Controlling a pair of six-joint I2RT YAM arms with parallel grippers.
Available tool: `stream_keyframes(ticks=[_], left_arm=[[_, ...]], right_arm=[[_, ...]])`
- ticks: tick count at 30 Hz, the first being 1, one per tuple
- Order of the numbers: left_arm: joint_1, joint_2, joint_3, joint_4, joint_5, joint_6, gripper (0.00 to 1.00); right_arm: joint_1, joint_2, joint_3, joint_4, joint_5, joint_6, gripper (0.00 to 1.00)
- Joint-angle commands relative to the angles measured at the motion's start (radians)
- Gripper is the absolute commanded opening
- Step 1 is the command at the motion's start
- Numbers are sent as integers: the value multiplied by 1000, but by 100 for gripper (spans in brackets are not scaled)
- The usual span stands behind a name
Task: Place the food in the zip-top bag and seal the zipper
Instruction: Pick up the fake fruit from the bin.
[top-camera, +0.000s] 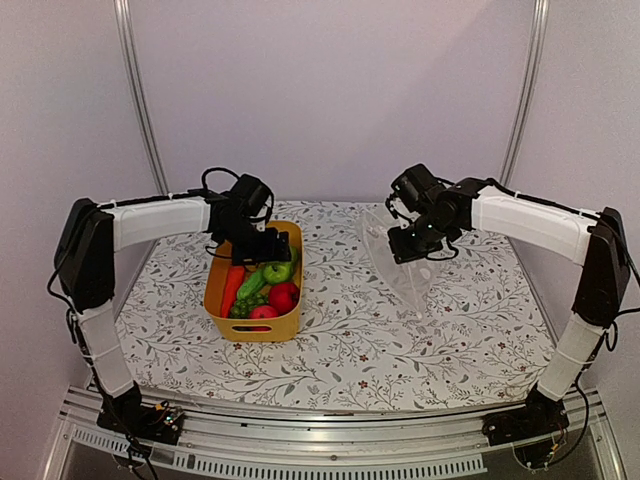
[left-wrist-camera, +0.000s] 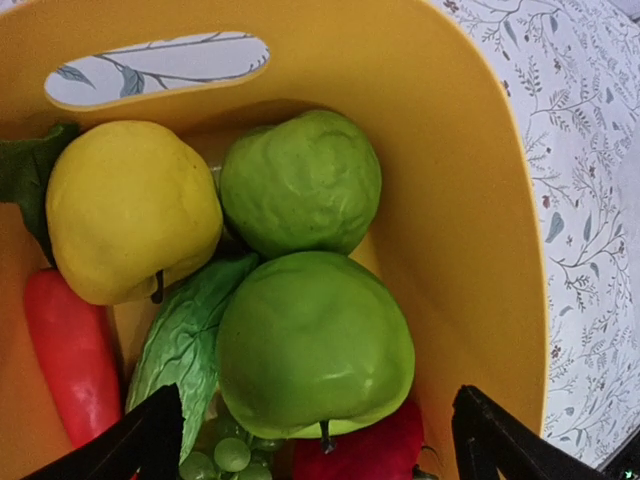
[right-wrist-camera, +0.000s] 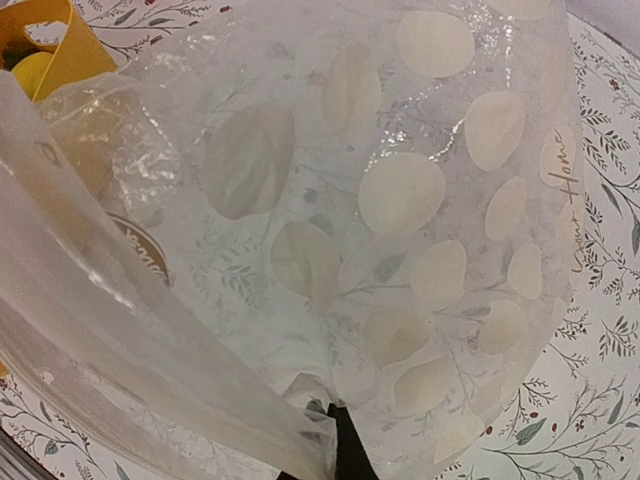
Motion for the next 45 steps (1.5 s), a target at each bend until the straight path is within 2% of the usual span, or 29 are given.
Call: stream_keyframes(ticks=[1,5,9,14,17,22,27,30,36,41,45], left_arm=[[-18,61,51,-45,-1,-25,93],[-27,96,75,-78,-10,-31,92],[-27,110,76,-79,-10,-26,88],[-28,101,80,-90,-9,-17,73],[-27,55,81,-95,-47,-15,66],[-26,-46,77,-95,-90,0,63],[-32,-133,103,-112,-75,3,58],[-57,-196,98,-28,-25,32,58],[-145,-281,37,270,152,98,56],[-221,-259,38,425,264,116,55],[-246,-206,49,472,299,80,52]], right_arm=[[0,-16,-21,11,-20,25,0],[0,-25,-29,14,-29,36,0],[1,-22,-33,12,-35,31,0],[1,-27,-32,13,-38,29,0],[1,-27,-28,11,-41,30,0],[1,-29,-19,5,-39,27,0],[1,-28,0,-9,-52,24,0],[1,-26,9,-11,-61,23,0],[2,-3,55,-17,-97,34,0],[3,14,103,-24,-132,54,0],[3,22,132,-25,-187,82,0]])
